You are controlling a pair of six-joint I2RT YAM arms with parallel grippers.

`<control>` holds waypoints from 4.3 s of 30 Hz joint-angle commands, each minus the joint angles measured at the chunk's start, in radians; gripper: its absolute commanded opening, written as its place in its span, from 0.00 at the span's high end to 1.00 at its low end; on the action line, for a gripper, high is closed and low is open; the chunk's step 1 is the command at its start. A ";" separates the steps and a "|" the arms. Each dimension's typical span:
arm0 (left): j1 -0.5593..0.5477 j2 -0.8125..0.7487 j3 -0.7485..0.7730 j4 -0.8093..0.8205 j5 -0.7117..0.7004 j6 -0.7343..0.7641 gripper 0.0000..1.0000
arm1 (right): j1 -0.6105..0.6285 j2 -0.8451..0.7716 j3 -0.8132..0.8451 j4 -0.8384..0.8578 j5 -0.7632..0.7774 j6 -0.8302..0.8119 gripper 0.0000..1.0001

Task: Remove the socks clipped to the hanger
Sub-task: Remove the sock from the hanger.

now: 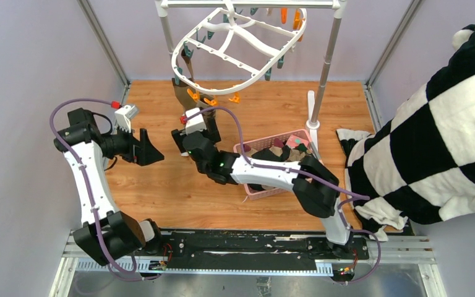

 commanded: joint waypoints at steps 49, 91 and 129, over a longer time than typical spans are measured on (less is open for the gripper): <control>-0.358 -0.004 0.035 -0.221 0.233 0.321 0.00 | -0.071 -0.610 -0.624 0.388 -0.677 0.333 1.00; -0.645 0.129 0.119 -0.222 0.324 0.348 1.00 | -0.074 -0.698 -0.586 0.232 -0.870 0.594 0.66; -0.646 0.071 0.136 -0.223 0.266 0.253 1.00 | -0.026 -0.410 0.106 -0.219 -0.183 0.058 0.25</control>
